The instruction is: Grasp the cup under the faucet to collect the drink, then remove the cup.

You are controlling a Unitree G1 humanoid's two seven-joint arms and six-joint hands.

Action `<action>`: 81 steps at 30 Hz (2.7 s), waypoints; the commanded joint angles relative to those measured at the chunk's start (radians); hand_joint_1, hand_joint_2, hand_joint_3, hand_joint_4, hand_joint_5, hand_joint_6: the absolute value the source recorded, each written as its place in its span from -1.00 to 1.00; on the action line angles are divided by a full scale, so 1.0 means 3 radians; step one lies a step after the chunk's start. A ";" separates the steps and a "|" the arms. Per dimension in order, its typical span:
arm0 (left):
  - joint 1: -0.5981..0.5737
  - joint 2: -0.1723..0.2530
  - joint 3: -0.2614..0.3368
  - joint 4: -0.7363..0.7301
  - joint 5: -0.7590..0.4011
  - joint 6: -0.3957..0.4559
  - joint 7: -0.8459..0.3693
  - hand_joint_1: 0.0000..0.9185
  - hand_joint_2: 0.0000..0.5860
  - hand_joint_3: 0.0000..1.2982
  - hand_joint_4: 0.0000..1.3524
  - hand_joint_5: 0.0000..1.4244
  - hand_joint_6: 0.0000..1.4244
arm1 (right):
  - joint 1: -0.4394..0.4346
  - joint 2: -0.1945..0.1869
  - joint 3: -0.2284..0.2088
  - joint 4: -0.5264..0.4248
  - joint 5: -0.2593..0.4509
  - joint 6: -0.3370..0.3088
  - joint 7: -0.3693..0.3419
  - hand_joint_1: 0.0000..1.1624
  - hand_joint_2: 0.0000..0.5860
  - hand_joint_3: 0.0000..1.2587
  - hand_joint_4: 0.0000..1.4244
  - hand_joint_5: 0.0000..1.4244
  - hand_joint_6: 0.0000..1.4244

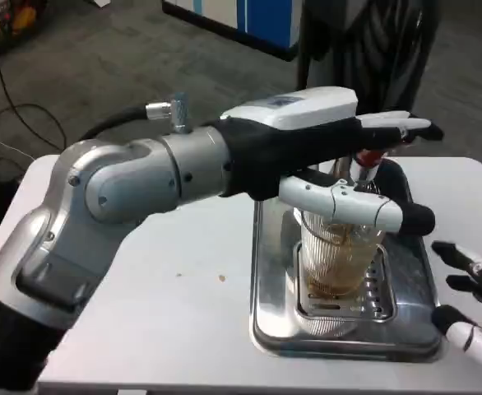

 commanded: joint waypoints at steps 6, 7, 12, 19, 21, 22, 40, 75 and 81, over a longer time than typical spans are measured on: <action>0.0179 -0.0007 -0.0161 0.0022 0.0144 0.0062 -0.0146 -1.00 -0.76 -0.85 -1.00 -0.87 -0.76 | -0.0186 0.0286 0.0334 0.0140 -0.0073 -0.0309 -0.0314 -0.11 -0.14 -1.00 -0.98 -0.85 -0.92; 0.0184 -0.0003 -0.0155 0.0016 0.0148 0.0060 -0.0142 -1.00 -0.76 -0.85 -1.00 -0.87 -0.76 | -0.0202 0.0307 0.0366 0.0151 -0.0098 -0.0320 -0.0348 -0.09 -0.16 -1.00 -0.98 -0.84 -0.92; 0.0200 0.0009 -0.0141 -0.0016 0.0149 0.0057 -0.0139 -1.00 -0.73 -0.86 -1.00 -0.88 -0.76 | -0.0254 0.0377 0.0496 0.0190 -0.0222 -0.0291 -0.0478 -0.04 -0.17 -1.00 -0.97 -0.83 -0.89; 0.0217 0.0027 -0.0125 -0.0038 0.0146 0.0062 -0.0139 -1.00 -0.73 -0.86 -1.00 -0.88 -0.76 | -0.0310 0.0494 0.0663 0.0256 -0.0453 -0.0176 -0.0675 0.03 -0.21 -1.00 -0.98 -0.84 -0.93; 0.0221 0.0030 -0.0123 -0.0046 0.0145 0.0067 -0.0141 -1.00 -0.73 -0.86 -1.00 -0.88 -0.76 | -0.0331 0.0522 0.0702 0.0271 -0.0510 -0.0149 -0.0726 0.04 -0.21 -1.00 -0.98 -0.84 -0.93; 0.0223 0.0034 -0.0122 -0.0050 0.0146 0.0068 -0.0143 -1.00 -0.73 -0.86 -1.00 -0.88 -0.76 | -0.0350 0.0545 0.0722 0.0284 -0.0546 -0.0136 -0.0761 0.04 -0.21 -1.00 -0.98 -0.84 -0.93; 0.0220 0.0064 -0.0119 -0.0053 0.0155 0.0066 -0.0141 -1.00 -0.70 -0.86 -0.99 -0.88 -0.76 | -0.0754 0.0821 0.0948 0.0666 -0.0734 0.0167 -0.1075 0.06 -0.22 -1.00 -1.00 -0.89 -1.00; 0.0250 0.0284 -0.0098 -0.0141 0.0149 0.0056 -0.0227 -1.00 -0.62 -0.87 -1.00 -0.89 -0.75 | -0.1277 0.1055 0.1205 0.1032 -0.0693 0.0348 -0.1170 0.04 -0.23 -1.00 -1.00 -0.90 -1.00; 0.0282 0.0326 -0.0069 -0.0161 0.0147 0.0050 -0.0219 -1.00 -0.64 -0.89 -1.00 -0.89 -0.78 | -0.1331 0.1081 0.1233 0.1077 -0.0678 0.0389 -0.1173 0.04 -0.23 -1.00 -1.00 -0.90 -1.00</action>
